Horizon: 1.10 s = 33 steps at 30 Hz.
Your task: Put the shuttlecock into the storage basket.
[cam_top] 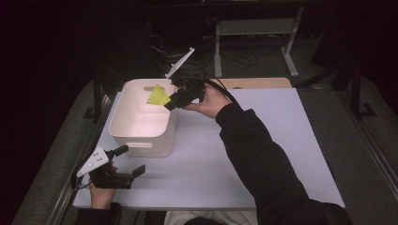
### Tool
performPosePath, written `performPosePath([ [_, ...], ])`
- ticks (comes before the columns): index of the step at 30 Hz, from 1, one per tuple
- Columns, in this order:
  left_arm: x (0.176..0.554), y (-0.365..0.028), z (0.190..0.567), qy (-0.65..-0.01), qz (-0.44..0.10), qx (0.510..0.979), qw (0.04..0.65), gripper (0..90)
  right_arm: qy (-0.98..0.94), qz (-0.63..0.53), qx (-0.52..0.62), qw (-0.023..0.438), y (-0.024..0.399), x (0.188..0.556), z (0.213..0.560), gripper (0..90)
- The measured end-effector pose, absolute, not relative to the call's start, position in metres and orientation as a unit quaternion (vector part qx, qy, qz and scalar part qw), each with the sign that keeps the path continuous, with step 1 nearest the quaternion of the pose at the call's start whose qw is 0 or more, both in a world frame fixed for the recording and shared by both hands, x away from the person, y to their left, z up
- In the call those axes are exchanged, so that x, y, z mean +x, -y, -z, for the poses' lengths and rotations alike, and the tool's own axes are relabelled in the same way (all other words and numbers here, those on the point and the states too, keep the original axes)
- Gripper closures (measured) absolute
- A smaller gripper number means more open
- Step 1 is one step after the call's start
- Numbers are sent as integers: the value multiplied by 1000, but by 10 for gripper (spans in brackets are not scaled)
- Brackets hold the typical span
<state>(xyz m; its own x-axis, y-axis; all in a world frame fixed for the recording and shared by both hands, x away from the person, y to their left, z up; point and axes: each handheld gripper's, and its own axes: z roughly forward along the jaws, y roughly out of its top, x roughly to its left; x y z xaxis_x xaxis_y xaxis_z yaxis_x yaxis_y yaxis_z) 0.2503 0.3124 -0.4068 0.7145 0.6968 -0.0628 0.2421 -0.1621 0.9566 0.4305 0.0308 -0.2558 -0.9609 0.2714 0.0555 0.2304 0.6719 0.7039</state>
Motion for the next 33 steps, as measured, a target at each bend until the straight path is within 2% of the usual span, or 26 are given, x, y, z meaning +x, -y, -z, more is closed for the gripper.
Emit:
performPosePath([
  [33,250,-312,407,-320,-201,734,564,0,-916,-386,106,-3,-75,425,285,637],
])
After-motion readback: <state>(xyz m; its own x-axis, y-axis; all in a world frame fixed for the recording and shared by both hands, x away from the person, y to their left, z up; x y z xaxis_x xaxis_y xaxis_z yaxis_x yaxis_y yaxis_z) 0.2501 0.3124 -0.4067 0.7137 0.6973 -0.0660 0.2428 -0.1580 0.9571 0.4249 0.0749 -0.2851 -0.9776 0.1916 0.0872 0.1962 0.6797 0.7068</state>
